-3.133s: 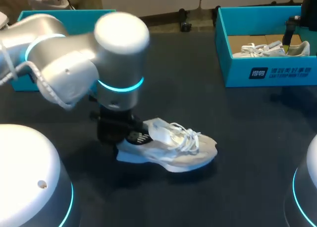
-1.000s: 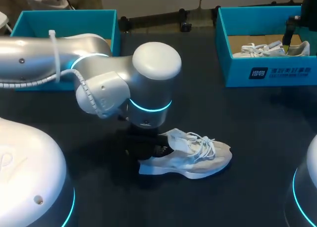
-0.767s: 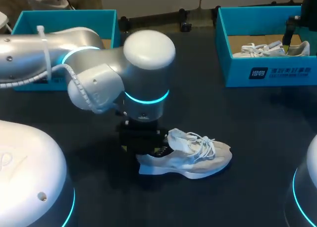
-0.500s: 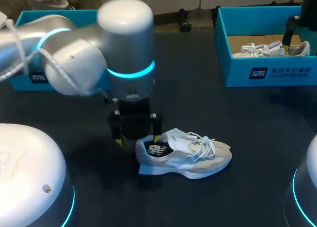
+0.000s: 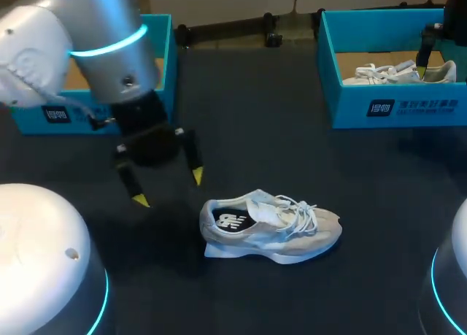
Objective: Take the shoe out of the shoebox, open the shoe tongue, remove and reinsert the insole, then place the shoe into the shoebox
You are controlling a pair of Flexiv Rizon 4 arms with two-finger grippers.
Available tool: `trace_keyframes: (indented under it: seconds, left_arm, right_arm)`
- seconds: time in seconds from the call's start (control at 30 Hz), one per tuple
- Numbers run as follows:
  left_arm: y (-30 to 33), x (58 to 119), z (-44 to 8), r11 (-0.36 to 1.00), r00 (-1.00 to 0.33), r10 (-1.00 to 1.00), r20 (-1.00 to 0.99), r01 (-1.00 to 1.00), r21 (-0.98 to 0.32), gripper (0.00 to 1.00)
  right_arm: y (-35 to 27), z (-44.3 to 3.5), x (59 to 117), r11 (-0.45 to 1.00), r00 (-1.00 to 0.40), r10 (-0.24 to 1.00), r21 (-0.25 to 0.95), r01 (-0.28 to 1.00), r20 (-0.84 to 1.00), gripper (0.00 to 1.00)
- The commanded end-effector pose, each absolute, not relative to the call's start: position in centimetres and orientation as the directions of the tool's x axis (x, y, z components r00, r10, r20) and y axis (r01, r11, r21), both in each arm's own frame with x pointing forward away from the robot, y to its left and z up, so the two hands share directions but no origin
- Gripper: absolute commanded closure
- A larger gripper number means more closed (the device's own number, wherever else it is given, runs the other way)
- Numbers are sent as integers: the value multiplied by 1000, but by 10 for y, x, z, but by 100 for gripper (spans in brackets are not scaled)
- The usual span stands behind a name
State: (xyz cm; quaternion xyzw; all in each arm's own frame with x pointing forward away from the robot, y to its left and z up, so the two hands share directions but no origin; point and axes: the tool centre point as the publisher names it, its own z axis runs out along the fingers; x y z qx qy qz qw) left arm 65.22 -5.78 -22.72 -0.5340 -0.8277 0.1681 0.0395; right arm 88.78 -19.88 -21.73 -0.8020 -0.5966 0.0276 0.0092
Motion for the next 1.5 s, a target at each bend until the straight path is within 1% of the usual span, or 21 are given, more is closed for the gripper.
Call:
trace_keyframes:
  seconds: [0.03,0.3,0.37,0.4,0.43,0.47,0.53,0.57,0.67,0.8,1.0,1.27,1.37,1.5]
  left_arm:
    - [-31,642,-231,368,-463,834,-300,872,-322,0]
    - [-31,642,-231,368,-463,834,-300,872,-322,0]
    - [-26,645,-231,454,-556,778,-293,819,-350,0]
    - [-22,647,-230,516,-641,718,-273,753,-409,0]
    - [-18,648,-229,542,-685,680,-260,709,-451,0]
    - [-14,652,-229,578,-733,637,-238,658,-483,0]
    - [-7,656,-230,605,-778,588,-219,603,-519,0]
    - [-2,659,-233,651,-823,529,-207,550,-524,0]
    - [7,667,-237,668,-881,446,-156,444,-597,0]
    - [12,671,-249,682,-914,378,-149,384,-623,0]
    - [10,674,-270,680,-947,313,-77,280,-678,0]
    - [6,665,-289,664,-948,317,-39,251,-704,0]
    - [4,662,-295,655,-949,312,-33,240,-716,0]
    - [3,660,-300,643,-954,297,-32,225,-732,0]
  right_arm:
    - [-198,-218,887,-289,288,957,-46,956,-34,0]
    - [-198,-218,887,-289,288,957,-46,956,-34,0]
    - [-198,-218,887,-289,288,957,-46,956,-34,0]
    - [-198,-218,887,-289,288,957,-46,956,-34,0]
    - [-198,-218,887,-289,288,957,-46,956,-34,0]
    - [-200,-210,890,-324,323,945,-26,946,-47,0]
    - [-202,-200,892,-363,362,931,-1,932,-33,0]
    - [-202,-195,891,-407,407,913,16,914,-29,0]
    - [-197,-187,886,-452,453,891,45,891,-18,0]
    - [-183,-179,875,-457,459,889,74,887,-13,0]
    - [-166,-176,854,-479,481,876,77,874,-11,0]
    - [-141,-176,826,-468,471,882,87,880,-22,0]
    - [-133,-177,817,-487,491,870,88,869,-31,0]
    - [-121,-179,804,-561,565,824,85,823,-33,0]
